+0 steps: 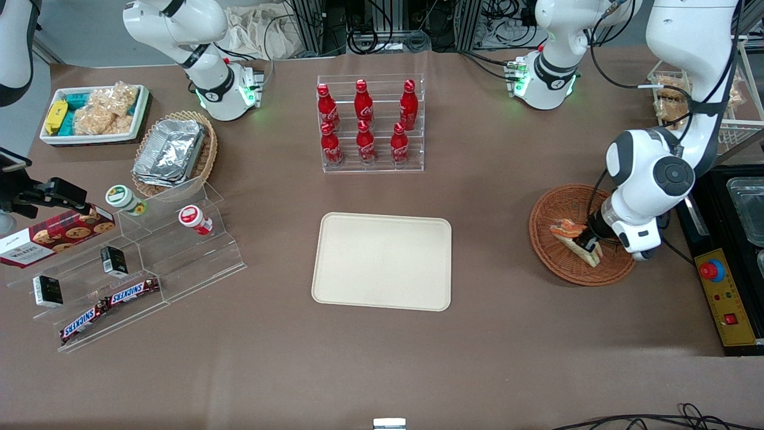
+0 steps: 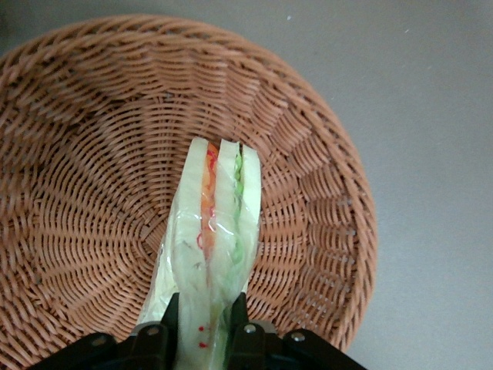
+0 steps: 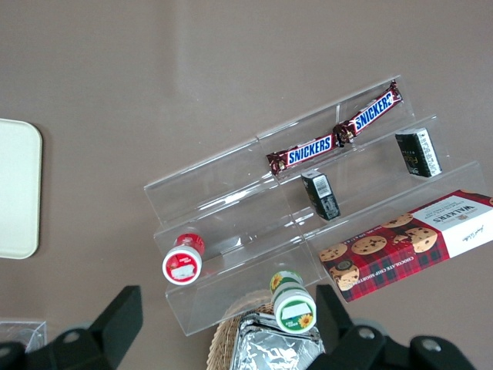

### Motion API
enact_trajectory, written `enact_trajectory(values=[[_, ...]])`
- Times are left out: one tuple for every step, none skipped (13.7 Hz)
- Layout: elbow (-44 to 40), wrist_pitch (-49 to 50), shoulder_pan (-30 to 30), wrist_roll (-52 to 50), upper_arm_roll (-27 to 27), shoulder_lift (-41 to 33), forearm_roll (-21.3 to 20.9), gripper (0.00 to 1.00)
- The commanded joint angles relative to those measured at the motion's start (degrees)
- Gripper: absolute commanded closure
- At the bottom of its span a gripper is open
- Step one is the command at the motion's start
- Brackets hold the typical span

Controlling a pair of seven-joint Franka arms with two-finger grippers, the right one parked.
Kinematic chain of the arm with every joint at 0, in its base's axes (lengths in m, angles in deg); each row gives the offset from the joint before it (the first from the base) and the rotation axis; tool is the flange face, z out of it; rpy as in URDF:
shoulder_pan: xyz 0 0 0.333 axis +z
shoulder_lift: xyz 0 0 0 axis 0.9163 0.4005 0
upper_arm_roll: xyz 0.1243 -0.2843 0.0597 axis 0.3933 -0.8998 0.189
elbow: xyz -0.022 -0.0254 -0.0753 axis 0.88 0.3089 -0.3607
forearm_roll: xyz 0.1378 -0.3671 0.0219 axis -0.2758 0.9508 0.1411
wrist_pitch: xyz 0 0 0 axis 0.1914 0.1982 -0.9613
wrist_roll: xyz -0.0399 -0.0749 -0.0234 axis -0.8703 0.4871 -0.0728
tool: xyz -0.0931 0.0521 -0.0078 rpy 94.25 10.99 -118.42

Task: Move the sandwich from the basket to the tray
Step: 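Close the left gripper on the sandwich and lift it, then carry the sandwich with the left gripper over to the beige tray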

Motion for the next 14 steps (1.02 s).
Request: enact_trajectory(values=[[-3.35, 8.42, -0.24, 4.54, 0.24, -4.5, -0.8, 1.0], [-6.51, 13.43, -0.15, 7.01, 0.15, -5.2, -0.63, 1.0], [-10.54, 18.87, -0.32, 9.47, -0.02, -5.3, -0.37, 1.0], [-14.84, 24.58, -0.59, 11.15, -0.28, -5.04, -0.01, 1.0], [-19.32, 29.86, -0.76, 12.21, -1.07, -4.77, 0.25, 1.0], [-23.63, 34.52, -0.68, 13.7, -2.9, -4.77, 0.34, 1.0], [-28.55, 38.66, -0.76, 15.72, -4.92, -4.07, 0.78, 1.0], [-33.56, 41.75, -0.77, 17.91, -7.38, -2.24, 2.35, 1.0], [-38.13, 43.78, -0.85, 19.5, -9.75, -0.13, 3.32, 1.0], [-41.48, 43.97, -1.46, 19.95, -12.74, 2.5, 3.33, 0.98], [-44.13, 43.63, -2.6, 19.35, -15.2, 5.66, 2.81, 0.97], [-46.42, 43.45, -4.96, 19.34, -16.1, 8.65, 2.63, 0.98], [-48.35, 43.45, -7.59, 19.34, -16.11, 11.46, 2.45, 1.0], [-49.77, 43.01, -9.53, 19.43, -16.11, 14.27, 1.23, 1.0]])
